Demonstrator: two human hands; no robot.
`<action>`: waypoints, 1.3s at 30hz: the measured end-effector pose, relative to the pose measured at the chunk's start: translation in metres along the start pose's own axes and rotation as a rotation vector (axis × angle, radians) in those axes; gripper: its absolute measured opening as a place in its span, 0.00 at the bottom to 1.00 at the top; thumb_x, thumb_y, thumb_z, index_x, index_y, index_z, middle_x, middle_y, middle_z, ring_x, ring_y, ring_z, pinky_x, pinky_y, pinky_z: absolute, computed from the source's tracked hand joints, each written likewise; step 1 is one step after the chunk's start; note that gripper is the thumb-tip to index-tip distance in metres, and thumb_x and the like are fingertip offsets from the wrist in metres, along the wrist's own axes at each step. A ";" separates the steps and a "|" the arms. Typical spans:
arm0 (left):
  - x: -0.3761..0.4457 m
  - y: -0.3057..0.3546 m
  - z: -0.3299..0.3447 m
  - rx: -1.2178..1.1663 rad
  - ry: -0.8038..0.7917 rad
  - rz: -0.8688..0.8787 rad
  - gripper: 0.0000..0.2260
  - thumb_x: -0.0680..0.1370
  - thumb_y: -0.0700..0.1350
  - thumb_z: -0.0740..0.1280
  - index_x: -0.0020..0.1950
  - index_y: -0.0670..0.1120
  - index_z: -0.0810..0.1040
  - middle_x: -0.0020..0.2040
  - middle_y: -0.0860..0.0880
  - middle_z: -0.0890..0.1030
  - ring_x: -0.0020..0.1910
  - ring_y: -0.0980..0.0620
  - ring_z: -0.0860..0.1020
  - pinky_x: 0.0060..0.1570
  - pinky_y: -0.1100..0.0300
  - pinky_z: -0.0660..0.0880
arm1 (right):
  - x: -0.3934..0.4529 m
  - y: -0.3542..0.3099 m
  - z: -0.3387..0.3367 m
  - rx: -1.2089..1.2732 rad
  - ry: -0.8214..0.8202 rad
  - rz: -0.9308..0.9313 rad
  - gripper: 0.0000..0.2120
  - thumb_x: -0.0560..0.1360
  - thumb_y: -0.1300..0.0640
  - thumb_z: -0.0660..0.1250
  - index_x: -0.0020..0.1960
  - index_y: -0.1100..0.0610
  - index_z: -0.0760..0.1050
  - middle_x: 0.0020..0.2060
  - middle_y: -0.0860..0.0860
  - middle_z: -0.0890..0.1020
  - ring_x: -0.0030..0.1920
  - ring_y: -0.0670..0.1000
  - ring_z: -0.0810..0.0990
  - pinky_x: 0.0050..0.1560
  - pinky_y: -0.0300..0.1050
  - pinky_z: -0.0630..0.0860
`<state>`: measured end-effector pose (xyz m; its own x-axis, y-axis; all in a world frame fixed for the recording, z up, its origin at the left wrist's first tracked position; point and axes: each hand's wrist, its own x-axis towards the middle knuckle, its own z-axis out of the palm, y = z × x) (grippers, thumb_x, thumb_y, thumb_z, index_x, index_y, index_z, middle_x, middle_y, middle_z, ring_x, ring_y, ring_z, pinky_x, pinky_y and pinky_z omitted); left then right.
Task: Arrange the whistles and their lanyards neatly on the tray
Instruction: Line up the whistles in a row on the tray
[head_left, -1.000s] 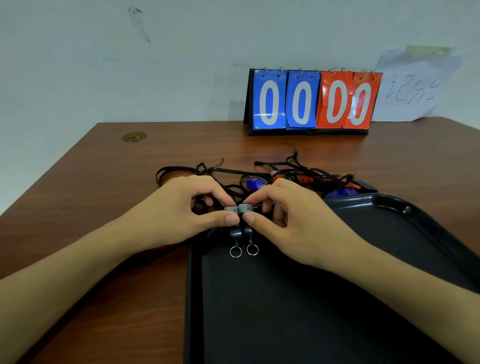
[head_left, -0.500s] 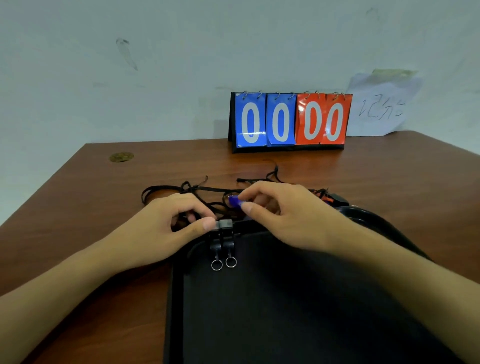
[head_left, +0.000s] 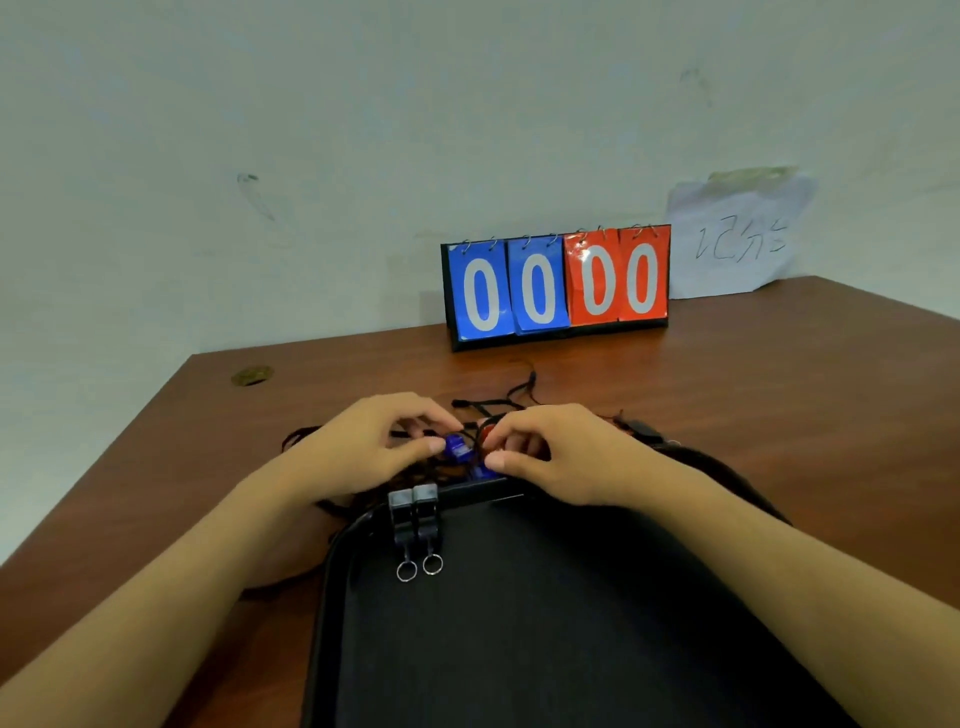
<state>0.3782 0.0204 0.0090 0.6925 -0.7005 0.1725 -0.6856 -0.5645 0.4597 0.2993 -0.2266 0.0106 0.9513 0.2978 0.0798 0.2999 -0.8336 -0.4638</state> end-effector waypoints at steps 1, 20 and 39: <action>0.001 -0.004 0.004 0.003 -0.004 0.000 0.12 0.81 0.48 0.70 0.62 0.62 0.80 0.56 0.64 0.80 0.55 0.64 0.78 0.52 0.68 0.74 | 0.001 -0.001 0.001 -0.010 0.013 -0.007 0.13 0.78 0.42 0.67 0.61 0.43 0.79 0.51 0.41 0.82 0.50 0.39 0.80 0.53 0.38 0.78; 0.000 -0.011 0.009 -0.317 0.295 -0.049 0.09 0.77 0.45 0.76 0.54 0.53 0.80 0.46 0.55 0.87 0.43 0.52 0.82 0.46 0.64 0.76 | 0.003 0.005 0.026 0.055 0.318 0.028 0.09 0.80 0.41 0.61 0.56 0.43 0.71 0.41 0.39 0.78 0.41 0.40 0.78 0.42 0.41 0.77; -0.019 0.016 -0.002 -0.535 0.202 0.000 0.14 0.67 0.54 0.82 0.46 0.52 0.84 0.41 0.49 0.88 0.41 0.53 0.86 0.50 0.57 0.80 | -0.001 0.008 0.025 0.184 0.374 0.074 0.18 0.77 0.44 0.69 0.62 0.39 0.65 0.54 0.43 0.82 0.51 0.45 0.83 0.53 0.48 0.84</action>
<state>0.3546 0.0252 0.0146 0.7578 -0.5732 0.3118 -0.5127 -0.2276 0.8278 0.2990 -0.2221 -0.0151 0.9405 0.0229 0.3391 0.2441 -0.7395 -0.6273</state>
